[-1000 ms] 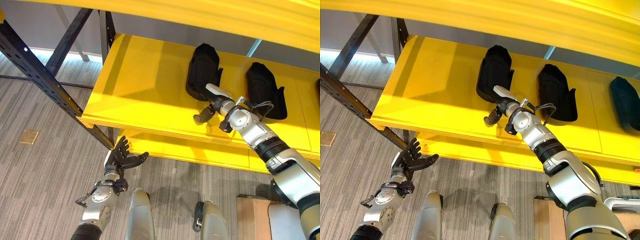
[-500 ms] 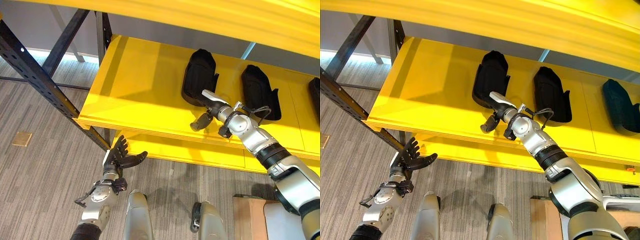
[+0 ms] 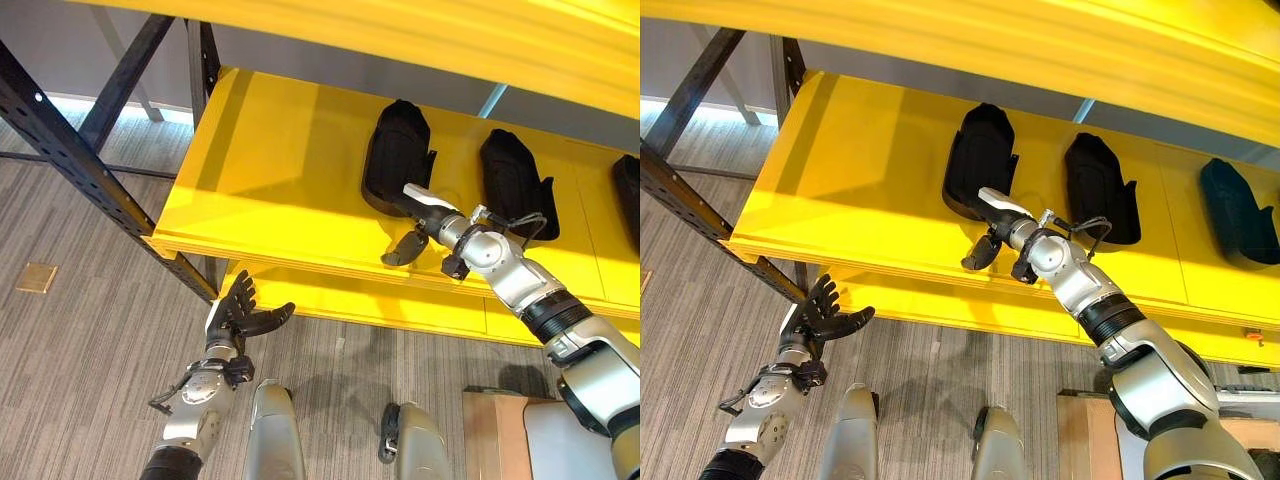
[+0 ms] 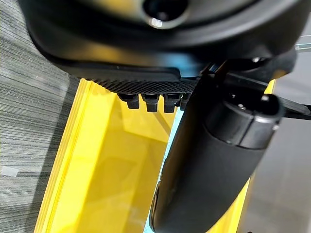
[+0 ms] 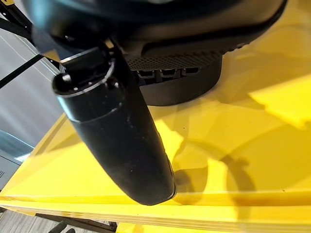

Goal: Move parts from the plastic box to the shelf.

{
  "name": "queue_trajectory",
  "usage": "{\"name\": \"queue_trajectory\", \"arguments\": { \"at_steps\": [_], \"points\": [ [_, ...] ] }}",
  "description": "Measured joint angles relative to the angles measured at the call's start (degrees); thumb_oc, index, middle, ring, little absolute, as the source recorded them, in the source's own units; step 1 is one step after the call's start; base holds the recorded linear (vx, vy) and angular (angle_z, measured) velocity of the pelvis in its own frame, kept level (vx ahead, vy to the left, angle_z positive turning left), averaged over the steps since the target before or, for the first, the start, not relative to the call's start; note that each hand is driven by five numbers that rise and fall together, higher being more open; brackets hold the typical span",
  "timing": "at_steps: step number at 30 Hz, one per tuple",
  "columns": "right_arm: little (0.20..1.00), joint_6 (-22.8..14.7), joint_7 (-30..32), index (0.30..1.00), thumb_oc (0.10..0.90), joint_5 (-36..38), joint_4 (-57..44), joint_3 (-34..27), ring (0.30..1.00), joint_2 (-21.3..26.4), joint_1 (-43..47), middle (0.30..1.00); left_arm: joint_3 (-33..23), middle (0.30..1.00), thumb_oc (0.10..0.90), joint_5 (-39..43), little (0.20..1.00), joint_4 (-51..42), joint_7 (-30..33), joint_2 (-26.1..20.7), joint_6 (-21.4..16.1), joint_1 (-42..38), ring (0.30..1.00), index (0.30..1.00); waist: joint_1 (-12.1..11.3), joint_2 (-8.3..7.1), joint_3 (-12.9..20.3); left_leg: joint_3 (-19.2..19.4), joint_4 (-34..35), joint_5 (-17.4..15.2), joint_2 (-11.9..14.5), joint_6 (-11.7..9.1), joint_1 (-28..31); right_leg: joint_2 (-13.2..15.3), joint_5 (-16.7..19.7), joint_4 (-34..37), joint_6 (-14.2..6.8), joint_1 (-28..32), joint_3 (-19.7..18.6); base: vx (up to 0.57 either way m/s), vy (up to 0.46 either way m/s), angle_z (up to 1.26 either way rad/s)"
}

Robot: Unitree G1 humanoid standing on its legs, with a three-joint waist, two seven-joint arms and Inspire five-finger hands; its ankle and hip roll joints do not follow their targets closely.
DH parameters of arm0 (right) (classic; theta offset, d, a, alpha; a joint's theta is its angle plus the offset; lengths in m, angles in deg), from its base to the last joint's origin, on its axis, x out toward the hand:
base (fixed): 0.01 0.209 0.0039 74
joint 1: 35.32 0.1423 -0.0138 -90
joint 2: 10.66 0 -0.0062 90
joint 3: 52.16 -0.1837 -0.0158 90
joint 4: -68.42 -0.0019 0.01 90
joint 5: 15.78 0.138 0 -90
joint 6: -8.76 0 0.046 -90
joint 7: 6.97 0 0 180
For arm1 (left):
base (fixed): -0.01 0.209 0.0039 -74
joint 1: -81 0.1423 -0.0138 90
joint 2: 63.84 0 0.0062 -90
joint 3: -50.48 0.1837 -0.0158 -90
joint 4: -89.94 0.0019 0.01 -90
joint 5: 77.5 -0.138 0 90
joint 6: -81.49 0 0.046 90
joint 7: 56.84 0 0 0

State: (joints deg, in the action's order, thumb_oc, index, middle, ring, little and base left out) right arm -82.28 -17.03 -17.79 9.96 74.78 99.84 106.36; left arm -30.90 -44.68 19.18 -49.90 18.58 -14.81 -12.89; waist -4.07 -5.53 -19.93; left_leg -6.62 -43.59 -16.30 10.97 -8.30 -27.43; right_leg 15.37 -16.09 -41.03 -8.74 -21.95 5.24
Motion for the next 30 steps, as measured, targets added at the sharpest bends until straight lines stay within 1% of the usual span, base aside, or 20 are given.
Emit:
{"name": "queue_trajectory", "arguments": {
  "at_steps": [6,10,13,17,20,24,30],
  "points": [
    [1.0,-0.14,-1.93,1.0,0.9,0.0,-2.73,0.03,1.0,1.54,-0.81,1.0,-0.03,1.0,0.9,-0.01,1.0,0.0,-0.03,0.01,0.01,0.0,1.0,1.0,0.65,-0.05,-0.03,-0.01,0.06,-0.01,0.03,0.02,0.0,-0.03,0.06,0.09,-0.04,0.03,0.0,0.0,0.0,0.0],
    [1.0,-0.23,-2.02,1.0,0.9,0.0,-2.74,0.02,1.0,2.58,-1.4,1.0,-0.03,1.0,0.9,-0.02,1.0,0.0,-0.04,0.02,0.02,0.01,1.0,1.0,0.85,-0.05,-0.03,-0.01,0.08,-0.01,0.06,0.02,0.0,-0.05,0.04,0.09,0.0,0.02,0.0,0.0,0.0,0.0],
    [1.0,-0.16,-2.49,1.0,0.9,0.0,-4.14,0.03,1.0,4.76,-2.23,1.0,-0.05,1.0,0.9,-0.03,1.0,0.0,-0.07,0.09,0.03,0.01,1.0,1.0,0.91,-0.11,-0.06,-0.01,0.12,-0.01,0.09,0.03,0.0,-0.09,0.03,0.1,0.0,-0.01,-0.01,0.0,0.0,0.0],
    [1.0,-0.16,-2.92,1.0,0.9,0.0,-4.73,0.03,1.0,5.98,-2.93,1.0,-0.35,1.0,0.9,-0.08,1.0,0.0,-0.11,0.09,0.04,-0.01,1.0,1.0,0.98,-0.18,-0.1,0.01,0.22,-0.01,0.18,0.01,0.0,-0.15,0.05,0.11,-0.03,-0.06,0.01,0.0,0.0,0.0],
    [1.0,-0.3,-3.83,1.0,0.9,0.0,-7.07,0.02,1.0,8.03,-4.13,1.0,-0.58,1.0,0.9,-0.51,1.0,0.0,-0.1,0.09,0.04,0.06,1.0,1.0,0.97,-0.3,-0.16,0.02,0.4,0.01,0.22,-0.01,0.0,-0.19,0.17,0.17,-0.26,-0.1,0.01,0.0,0.0,0.0],
    [1.0,-0.29,-4.62,1.0,0.9,0.0,-8.64,0.02,1.0,9.22,-4.81,1.0,-1.02,1.0,0.9,-0.6,1.0,0.0,-0.16,0.11,0.05,0.09,1.0,1.0,1.05,-0.44,-0.22,0.04,0.6,0.02,0.57,-0.03,0.0,-0.49,0.21,0.29,-0.32,-0.15,0.0,0.0,0.0,0.0],
    [1.0,-0.55,-4.76,1.0,0.9,0.03,-9.1,0.02,1.0,9.33,-5.12,1.0,-2.09,1.0,0.9,-0.61,1.0,0.0,-0.16,0.11,0.07,0.1,1.0,1.0,1.09,-0.51,-0.26,0.01,0.84,0.07,0.85,-0.12,0.09,-0.87,0.21,0.31,-0.3,-0.21,0.03,0.0,-0.001,-0.01]
  ]
}}
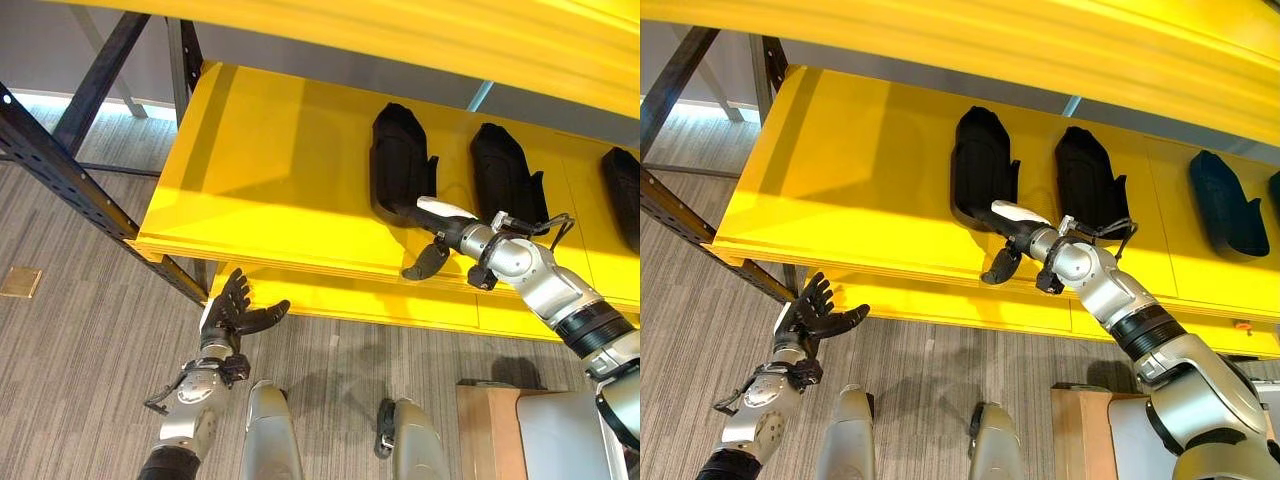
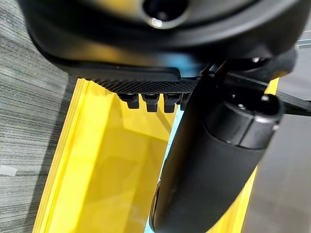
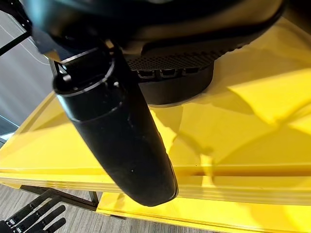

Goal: Move parts from the plastic box to the shelf.

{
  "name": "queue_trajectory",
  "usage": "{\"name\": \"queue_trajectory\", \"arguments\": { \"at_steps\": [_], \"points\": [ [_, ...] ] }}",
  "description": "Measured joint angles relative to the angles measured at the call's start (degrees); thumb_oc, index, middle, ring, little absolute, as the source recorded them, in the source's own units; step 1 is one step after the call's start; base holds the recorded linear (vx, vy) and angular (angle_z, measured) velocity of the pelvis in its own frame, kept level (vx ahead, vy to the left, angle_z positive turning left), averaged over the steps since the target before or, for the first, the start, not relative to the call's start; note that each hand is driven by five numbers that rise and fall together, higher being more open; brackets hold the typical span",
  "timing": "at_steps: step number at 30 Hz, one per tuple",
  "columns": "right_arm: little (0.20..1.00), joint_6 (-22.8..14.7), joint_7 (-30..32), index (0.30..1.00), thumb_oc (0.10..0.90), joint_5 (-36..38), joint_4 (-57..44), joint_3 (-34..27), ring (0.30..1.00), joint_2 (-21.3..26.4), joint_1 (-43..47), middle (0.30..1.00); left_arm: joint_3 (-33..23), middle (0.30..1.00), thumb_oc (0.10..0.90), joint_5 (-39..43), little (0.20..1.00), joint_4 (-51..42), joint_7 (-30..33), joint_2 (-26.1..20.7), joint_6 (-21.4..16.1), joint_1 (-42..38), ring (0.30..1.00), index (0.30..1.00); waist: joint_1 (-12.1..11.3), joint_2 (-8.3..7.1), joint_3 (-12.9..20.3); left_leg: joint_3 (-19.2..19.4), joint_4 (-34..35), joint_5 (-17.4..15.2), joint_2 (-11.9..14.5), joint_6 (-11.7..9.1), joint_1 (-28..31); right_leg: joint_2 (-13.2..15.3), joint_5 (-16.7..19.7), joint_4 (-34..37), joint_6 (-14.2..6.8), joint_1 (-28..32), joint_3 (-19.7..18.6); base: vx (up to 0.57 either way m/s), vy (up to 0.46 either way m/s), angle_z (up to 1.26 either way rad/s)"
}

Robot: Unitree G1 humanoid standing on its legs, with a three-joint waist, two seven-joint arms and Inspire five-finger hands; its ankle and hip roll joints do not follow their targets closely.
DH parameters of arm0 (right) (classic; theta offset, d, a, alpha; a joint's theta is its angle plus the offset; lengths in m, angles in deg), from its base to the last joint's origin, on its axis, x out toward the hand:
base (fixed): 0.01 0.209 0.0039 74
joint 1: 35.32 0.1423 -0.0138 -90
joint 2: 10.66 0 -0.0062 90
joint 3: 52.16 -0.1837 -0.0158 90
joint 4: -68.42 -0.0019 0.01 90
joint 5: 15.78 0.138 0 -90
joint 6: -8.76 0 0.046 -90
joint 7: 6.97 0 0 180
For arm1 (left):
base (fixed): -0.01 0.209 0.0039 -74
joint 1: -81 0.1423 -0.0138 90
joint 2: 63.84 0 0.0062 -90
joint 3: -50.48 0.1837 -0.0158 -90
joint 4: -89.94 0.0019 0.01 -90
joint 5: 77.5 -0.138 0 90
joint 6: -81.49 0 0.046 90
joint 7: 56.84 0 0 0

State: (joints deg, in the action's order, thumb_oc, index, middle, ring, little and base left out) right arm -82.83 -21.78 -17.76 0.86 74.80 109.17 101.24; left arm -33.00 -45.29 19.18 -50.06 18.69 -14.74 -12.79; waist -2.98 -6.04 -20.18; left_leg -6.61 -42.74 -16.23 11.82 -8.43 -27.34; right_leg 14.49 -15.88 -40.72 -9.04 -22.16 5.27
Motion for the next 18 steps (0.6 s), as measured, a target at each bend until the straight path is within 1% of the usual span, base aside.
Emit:
{"name": "queue_trajectory", "arguments": {
  "at_steps": [5,14,18],
  "points": [
    [1.0,0.06,-0.12,1.0,0.9,0.09,-0.37,0.0,1.0,0.01,0.07,1.0,-0.01,1.0,0.9,-1.0,1.0,0.0,-0.01,0.0,0.0,-0.03,1.0,1.0,-0.05,0.0,0.0,-0.02,0.0,0.0,0.05,0.0,0.0,-0.08,-0.01,0.01,0.01,0.01,-0.02,0.0,0.0,0.0],
    [1.0,0.28,-0.32,1.0,0.9,2.23,-3.95,0.14,1.0,-0.03,1.28,1.0,-0.15,1.0,0.9,-1.02,1.0,0.0,-0.03,0.0,0.01,0.18,1.0,1.0,-0.36,-0.01,0.0,-0.06,0.01,0.02,0.05,-0.04,0.02,-0.08,0.0,0.09,0.02,0.12,0.03,0.0,0.0,0.0],
    [1.0,0.3,-1.36,1.0,0.9,2.24,-4.93,0.56,1.0,-0.03,3.16,1.0,-0.17,1.0,0.9,-1.0,1.0,0.01,-0.05,-0.02,0.02,0.22,1.0,1.0,-0.34,-0.01,-0.01,-0.07,0.01,0.02,0.04,-0.04,0.02,-0.07,0.02,0.14,0.03,0.13,0.06,0.0,0.0,0.0]
  ]
}}
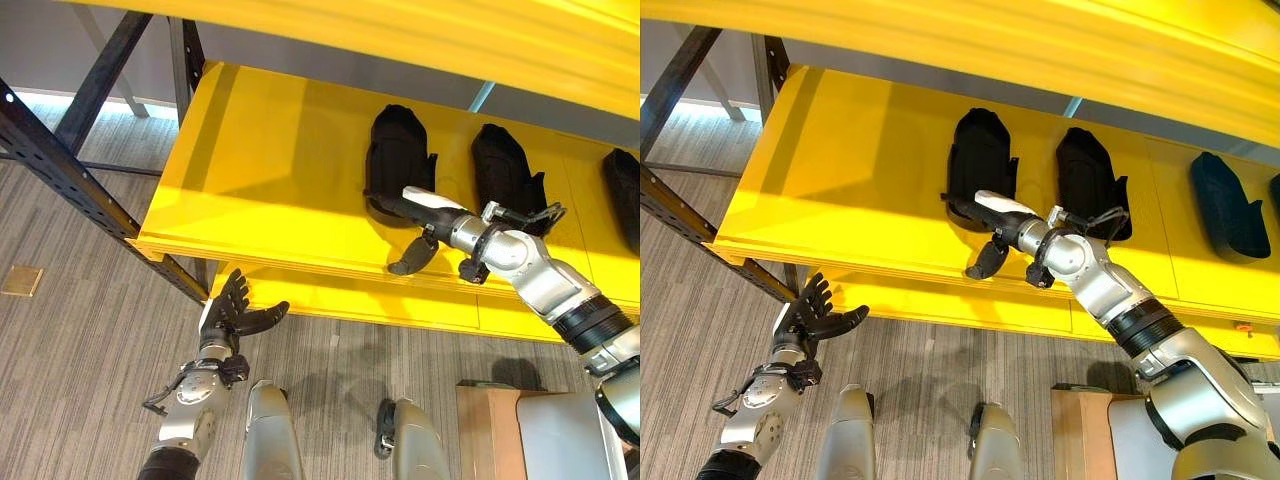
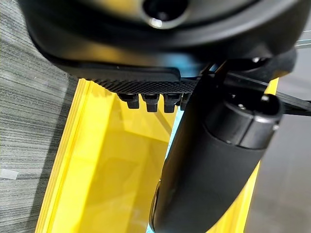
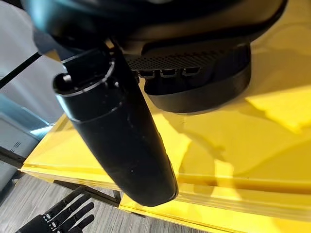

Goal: Move parts from the plastic box to the shelf.

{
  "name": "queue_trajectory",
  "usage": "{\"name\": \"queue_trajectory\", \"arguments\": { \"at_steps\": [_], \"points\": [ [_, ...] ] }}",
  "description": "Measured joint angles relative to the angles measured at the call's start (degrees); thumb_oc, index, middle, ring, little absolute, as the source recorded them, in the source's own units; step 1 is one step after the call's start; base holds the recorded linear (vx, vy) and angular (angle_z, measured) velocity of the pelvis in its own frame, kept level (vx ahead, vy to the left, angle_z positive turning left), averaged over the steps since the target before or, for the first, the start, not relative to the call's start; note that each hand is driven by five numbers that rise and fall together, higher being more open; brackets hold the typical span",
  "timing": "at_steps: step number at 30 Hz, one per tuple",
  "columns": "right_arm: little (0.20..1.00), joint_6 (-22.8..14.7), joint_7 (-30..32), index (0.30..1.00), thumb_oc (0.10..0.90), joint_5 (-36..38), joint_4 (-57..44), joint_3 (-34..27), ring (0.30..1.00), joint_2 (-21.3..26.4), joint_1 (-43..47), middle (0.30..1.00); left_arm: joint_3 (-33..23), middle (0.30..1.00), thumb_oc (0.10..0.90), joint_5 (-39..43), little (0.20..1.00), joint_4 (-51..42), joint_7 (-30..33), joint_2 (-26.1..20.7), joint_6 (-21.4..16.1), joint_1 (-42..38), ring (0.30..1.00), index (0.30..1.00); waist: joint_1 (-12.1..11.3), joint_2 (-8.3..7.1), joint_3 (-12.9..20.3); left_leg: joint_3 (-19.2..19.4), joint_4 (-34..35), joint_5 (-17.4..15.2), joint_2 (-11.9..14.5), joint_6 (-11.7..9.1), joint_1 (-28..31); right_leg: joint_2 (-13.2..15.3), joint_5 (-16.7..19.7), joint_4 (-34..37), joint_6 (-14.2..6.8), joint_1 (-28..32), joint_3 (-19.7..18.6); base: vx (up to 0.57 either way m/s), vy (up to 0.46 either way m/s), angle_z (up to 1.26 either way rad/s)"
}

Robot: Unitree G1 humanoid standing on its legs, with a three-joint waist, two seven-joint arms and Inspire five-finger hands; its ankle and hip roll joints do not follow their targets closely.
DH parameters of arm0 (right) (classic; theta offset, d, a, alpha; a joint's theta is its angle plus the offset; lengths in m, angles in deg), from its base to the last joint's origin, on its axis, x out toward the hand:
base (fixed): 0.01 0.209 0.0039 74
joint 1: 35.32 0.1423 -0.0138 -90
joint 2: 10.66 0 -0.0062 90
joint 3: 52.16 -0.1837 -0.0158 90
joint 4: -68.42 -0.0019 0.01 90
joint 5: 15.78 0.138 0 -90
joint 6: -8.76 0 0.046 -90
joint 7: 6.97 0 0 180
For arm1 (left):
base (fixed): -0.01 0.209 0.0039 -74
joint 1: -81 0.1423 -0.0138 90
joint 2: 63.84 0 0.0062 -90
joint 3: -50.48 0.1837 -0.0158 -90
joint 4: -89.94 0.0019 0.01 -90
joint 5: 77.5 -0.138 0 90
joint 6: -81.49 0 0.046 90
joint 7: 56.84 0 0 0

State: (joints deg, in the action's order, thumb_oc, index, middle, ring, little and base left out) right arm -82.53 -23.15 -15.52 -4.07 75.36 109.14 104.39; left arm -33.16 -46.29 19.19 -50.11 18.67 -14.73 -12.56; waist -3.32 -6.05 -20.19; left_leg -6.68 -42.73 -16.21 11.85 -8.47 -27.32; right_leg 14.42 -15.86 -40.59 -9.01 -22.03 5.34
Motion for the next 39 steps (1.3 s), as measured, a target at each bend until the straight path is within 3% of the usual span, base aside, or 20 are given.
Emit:
{"name": "queue_trajectory", "arguments": {
  "at_steps": [7,22,31,39],
  "points": [
    [1.0,-0.03,-0.15,1.0,0.9,0.98,-0.24,0.01,1.0,0.36,3.53,1.0,0.0,1.0,0.9,0.0,1.0,0.0,-0.01,0.0,0.0,-0.03,1.0,1.0,-0.03,-0.12,0.01,0.01,0.01,-0.01,-0.03,0.01,-0.01,0.01,0.01,0.13,0.01,0.04,0.01,0.0,0.0,0.0],
    [1.0,-0.93,-0.19,1.0,0.9,3.53,-10.04,-0.51,1.0,10.65,5.21,1.0,-2.2,1.0,0.9,0.04,1.0,-0.01,-0.15,-0.06,0.0,0.18,1.0,1.0,0.66,-1.25,0.05,0.17,0.22,-0.02,0.08,0.03,0.03,-0.13,0.39,1.03,-0.04,0.21,-0.02,0.0,0.0,0.0],
    [1.0,-2.3,5.07,1.0,0.9,9.48,-9.47,-13.77,1.0,10.66,-0.48,1.0,-2.78,1.0,0.9,0.05,1.0,0.0,0.02,-0.12,0.02,1.34,1.0,1.0,1.68,-1.23,0.06,0.97,0.23,-0.27,0.06,0.47,0.19,-0.02,0.75,1.84,-0.28,0.27,-0.23,0.0,0.002,-0.02],
    [1.0,-2.89,10.38,1.0,0.9,12.18,-5.96,-18.86,1.0,10.56,-3.32,1.0,-3.44,1.0,0.9,0.07,1.0,-0.01,-0.01,-0.12,0.02,3.36,1.0,1.0,2.28,-0.58,0.07,1.33,0.31,-0.31,0.12,0.55,0.28,0.03,0.74,1.78,-0.27,0.09,-0.54,0.0,0.001,-0.01]
  ]
}}
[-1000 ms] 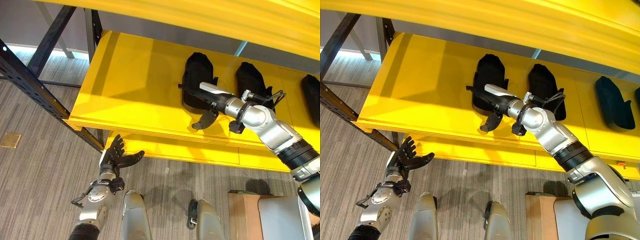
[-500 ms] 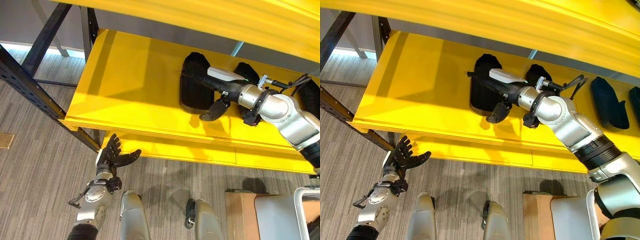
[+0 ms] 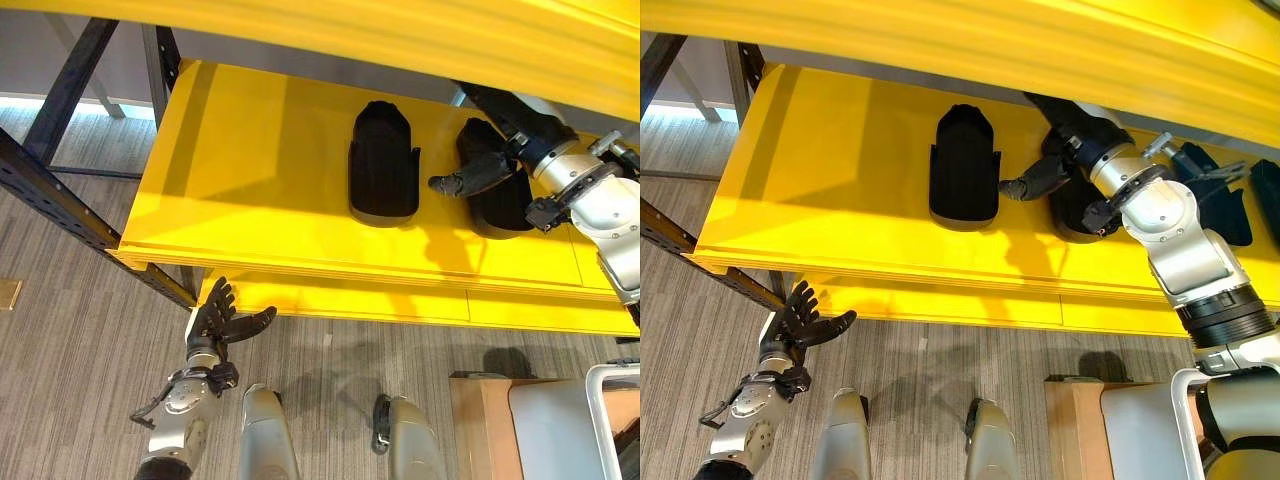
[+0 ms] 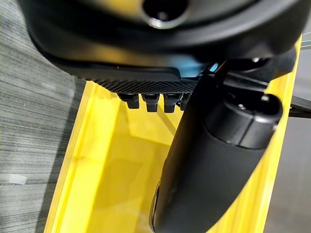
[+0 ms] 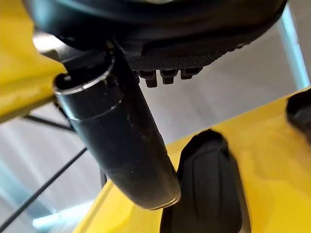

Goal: Move parts from the plastic box to the shelf.

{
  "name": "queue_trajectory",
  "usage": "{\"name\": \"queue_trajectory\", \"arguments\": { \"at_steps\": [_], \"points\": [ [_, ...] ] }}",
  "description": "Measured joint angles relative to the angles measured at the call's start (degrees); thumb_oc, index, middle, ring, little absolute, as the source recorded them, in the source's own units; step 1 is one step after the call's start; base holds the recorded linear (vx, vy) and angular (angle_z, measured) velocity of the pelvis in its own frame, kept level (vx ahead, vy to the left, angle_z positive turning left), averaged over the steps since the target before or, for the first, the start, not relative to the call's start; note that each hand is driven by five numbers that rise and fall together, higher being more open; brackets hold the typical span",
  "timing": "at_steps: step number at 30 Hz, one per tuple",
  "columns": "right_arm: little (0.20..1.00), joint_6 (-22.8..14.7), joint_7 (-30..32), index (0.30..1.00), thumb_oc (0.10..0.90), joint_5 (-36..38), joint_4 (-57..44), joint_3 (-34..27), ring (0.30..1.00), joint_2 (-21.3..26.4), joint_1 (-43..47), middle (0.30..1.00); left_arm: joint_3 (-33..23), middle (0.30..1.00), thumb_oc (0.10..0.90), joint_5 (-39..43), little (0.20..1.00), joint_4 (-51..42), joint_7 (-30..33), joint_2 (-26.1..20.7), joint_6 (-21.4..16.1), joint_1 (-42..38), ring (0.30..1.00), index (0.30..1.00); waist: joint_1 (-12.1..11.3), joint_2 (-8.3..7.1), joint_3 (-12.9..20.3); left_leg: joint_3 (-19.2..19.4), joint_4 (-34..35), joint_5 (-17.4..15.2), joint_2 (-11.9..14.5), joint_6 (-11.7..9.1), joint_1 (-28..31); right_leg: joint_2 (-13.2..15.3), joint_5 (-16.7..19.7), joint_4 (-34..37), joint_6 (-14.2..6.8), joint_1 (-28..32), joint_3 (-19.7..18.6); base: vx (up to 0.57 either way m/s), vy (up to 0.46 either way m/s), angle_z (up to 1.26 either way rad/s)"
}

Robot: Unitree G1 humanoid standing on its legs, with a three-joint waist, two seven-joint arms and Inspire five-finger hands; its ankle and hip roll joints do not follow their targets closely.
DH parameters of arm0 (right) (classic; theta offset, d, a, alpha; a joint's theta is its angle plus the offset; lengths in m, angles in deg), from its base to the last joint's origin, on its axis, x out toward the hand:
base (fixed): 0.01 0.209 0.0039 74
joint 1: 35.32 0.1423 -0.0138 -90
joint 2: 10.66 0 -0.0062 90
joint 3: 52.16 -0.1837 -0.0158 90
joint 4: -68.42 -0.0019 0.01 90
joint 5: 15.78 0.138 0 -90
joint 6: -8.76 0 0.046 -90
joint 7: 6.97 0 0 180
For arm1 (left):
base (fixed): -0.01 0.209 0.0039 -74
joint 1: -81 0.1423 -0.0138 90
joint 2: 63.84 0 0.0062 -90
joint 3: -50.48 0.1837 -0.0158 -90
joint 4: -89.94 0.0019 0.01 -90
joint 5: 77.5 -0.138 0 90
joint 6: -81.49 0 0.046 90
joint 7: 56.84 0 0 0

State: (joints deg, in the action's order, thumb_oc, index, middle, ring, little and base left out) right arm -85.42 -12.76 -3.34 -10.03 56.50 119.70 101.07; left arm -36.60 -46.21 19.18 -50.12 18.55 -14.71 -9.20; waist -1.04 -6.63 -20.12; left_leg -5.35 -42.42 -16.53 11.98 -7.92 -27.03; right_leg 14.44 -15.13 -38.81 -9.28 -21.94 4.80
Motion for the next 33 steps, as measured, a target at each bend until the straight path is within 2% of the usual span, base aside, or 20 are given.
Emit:
{"name": "queue_trajectory", "arguments": {
  "at_steps": [4,6,9,15,18,19,20,21,33],
  "points": [
    [1.0,-0.48,3.45,1.0,0.9,3.54,3.82,-1.97,1.0,-1.48,-0.32,1.0,0.3,1.0,0.9,0.01,1.0,0.0,0.0,0.01,-0.01,0.22,1.0,1.0,-0.43,1.08,-0.01,0.23,-0.03,-0.01,-0.06,0.03,-0.01,0.05,0.0,-0.23,0.0,-0.3,-0.33,0.0,-0.004,-0.02],
    [1.0,-0.95,5.41,1.0,0.9,5.7,6.64,-4.02,1.0,-3.89,-0.32,1.0,0.45,1.0,0.9,0.04,1.0,0.0,0.0,0.13,-0.02,0.45,1.0,1.0,-0.63,1.83,0.13,0.22,-0.03,-0.02,-0.1,0.04,-0.06,0.13,0.0,-0.49,-0.01,-0.61,-0.52,0.0,-0.005,-0.02],
    [1.0,-0.96,7.89,1.0,0.9,7.54,8.26,-4.11,1.0,-4.99,-0.29,1.0,0.49,1.0,0.9,0.12,1.0,0.0,0.1,0.08,-0.03,1.08,1.0,1.0,-0.85,2.6,0.09,0.29,-0.08,-0.01,-0.16,0.03,-0.2,0.14,-0.05,-0.78,0.03,-0.9,-0.58,0.0,0.0,0.0],
    [1.0,-1.42,11.19,1.0,0.9,11.52,13.55,-4.78,1.0,-11.08,1.17,1.0,2.52,1.0,0.9,0.47,1.0,0.18,0.18,0.01,-0.05,0.96,1.0,1.0,-0.71,2.8,0.09,0.55,-0.34,0.04,-0.24,-0.05,-0.54,0.35,-0.12,-1.36,0.1,-1.68,-0.94,0.0,-0.001,-0.01],
    [1.0,-1.37,12.78,1.0,0.9,13.6,14.22,-4.71,1.0,-13.29,2.17,1.0,3.77,1.0,0.9,0.57,1.0,0.36,0.2,0.04,-0.07,0.8,1.0,1.0,-0.99,3.73,0.03,0.56,-0.33,0.13,-0.35,-0.05,-0.87,0.39,-0.12,-1.48,0.11,-1.9,-0.92,0.0,0.0,0.0],
    [1.0,-1.5,14.12,1.0,0.9,14.02,16.58,-4.58,1.0,-16.13,4.55,1.0,3.87,1.0,0.9,0.61,1.0,0.49,0.6,0.02,-0.07,0.77,1.0,1.0,-1.16,3.99,0.01,0.58,-0.35,0.16,-0.34,-0.08,-0.84,0.5,-0.12,-1.61,0.1,-2.05,-1.02,0.0,0.0,0.0],
    [1.0,-1.51,14.64,1.0,0.9,14.88,17.52,-4.5,1.0,-16.95,5.45,1.0,4.1,1.0,0.9,0.62,1.0,0.48,0.65,0.02,-0.07,0.5,1.0,1.0,-1.16,4.11,-0.01,0.63,-0.33,0.2,-0.36,-0.12,-0.91,0.52,-0.12,-1.72,0.1,-2.2,-1.05,0.0,0.0,0.0],
    [1.0,-1.5,14.76,1.0,0.9,15.32,18.42,-4.44,1.0,-17.31,6.09,1.0,4.49,1.0,0.9,0.67,1.0,0.47,0.55,0.05,-0.09,0.02,1.0,1.0,-1.82,4.29,0.01,0.65,-0.27,0.25,-0.49,-0.13,-0.97,0.54,-0.14,-1.94,0.13,-2.37,-1.09,0.0,0.0,0.0],
    [1.0,-1.41,17.83,1.0,0.9,17.07,26.06,-2.42,1.0,-22.97,12.92,1.0,5.32,1.0,0.9,2.23,1.0,0.61,1.85,0.05,-0.13,-1.36,1.0,1.0,-3.87,4.41,-0.01,0.39,-0.32,0.39,-1.25,-0.1,-1.53,1.33,-0.43,-2.4,0.18,-2.75,-0.88,0.0,0.001,0.02]
  ]
}}
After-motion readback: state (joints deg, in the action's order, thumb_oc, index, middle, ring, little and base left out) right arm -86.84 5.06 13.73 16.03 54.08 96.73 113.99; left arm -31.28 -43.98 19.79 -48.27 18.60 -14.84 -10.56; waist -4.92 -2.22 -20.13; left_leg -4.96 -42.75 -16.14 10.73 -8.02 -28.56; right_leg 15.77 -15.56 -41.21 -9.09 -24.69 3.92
